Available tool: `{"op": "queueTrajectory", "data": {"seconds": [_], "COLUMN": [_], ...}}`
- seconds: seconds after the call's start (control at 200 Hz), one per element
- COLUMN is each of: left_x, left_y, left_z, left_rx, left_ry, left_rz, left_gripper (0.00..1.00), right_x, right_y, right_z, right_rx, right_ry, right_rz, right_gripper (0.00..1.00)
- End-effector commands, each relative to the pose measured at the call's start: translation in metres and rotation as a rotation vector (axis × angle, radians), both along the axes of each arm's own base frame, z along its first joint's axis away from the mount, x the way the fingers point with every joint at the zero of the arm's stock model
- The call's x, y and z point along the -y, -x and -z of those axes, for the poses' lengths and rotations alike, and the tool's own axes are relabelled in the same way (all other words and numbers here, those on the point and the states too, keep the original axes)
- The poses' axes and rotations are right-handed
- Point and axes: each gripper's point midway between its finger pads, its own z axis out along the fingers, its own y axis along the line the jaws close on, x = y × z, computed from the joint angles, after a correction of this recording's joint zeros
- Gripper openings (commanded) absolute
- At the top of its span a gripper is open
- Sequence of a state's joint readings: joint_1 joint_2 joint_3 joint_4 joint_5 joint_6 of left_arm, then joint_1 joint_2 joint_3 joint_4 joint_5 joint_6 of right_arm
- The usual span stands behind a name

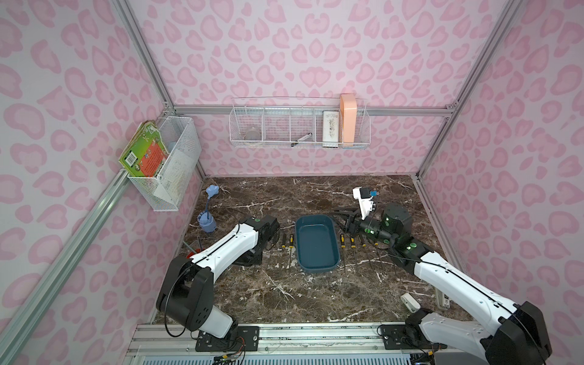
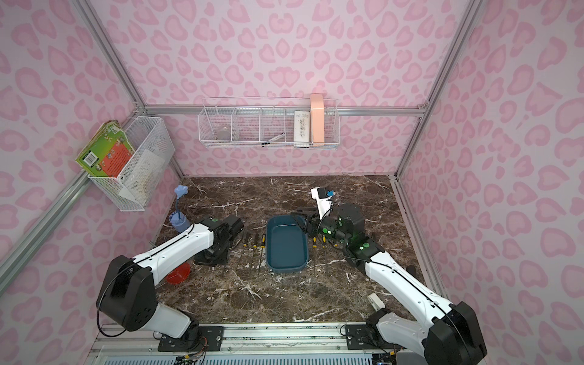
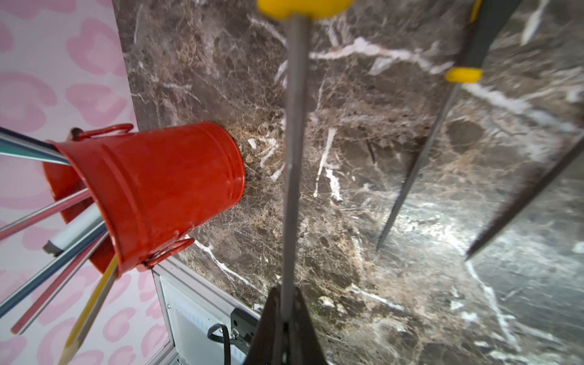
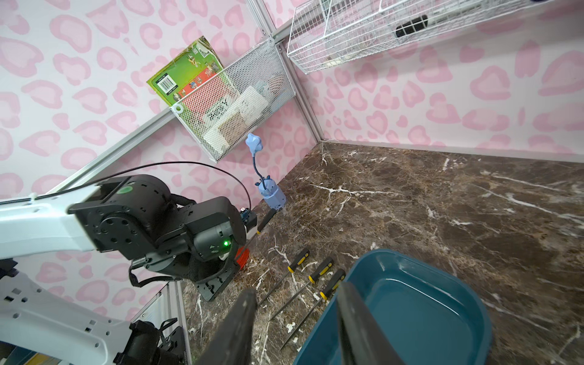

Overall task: Take the file tool out of the storage box
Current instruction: Place the file tool at the center of the board.

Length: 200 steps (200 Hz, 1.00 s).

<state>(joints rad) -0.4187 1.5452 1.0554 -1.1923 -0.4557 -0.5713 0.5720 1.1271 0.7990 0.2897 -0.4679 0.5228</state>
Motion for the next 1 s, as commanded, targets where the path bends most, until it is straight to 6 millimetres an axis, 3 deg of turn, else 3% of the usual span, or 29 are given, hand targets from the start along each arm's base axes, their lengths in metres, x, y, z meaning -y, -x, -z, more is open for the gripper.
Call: {"op": "queueTrajectory", "data": {"seconds": [0.0,0.18,0.395,0.995], "left_x": [-0.002,0.003,0.002,-0.006], "left_y": [-0.006,-0.017,-0.015,-0.014], "left_z": [0.018,0.045,0.066,0.068], "left_rx": [-0.075,-0.120,-0.206,-0.245], "left_ry": [-0.019,0.011,0.007,0.012], "left_rz": [0.018,0.026,0.031,-0.002], "left_gripper": [0.00,0.00,0.00,0.00], "right_x": [0.006,0.013,0.013,0.013], "right_y": [-0.002,-0.005,-0.008,0.001], "right_z": [-0.001,-0.004,-0.001,-0.013], "right_rx": [0.008,0.011,0.007,0.013], "right_ry": [0.006,-0.009,-0.008,-0.045], "right_rz": [0.031,0.053,0.054,0.022], "right_gripper": [0.42,0.42,0.42,0.42]}}
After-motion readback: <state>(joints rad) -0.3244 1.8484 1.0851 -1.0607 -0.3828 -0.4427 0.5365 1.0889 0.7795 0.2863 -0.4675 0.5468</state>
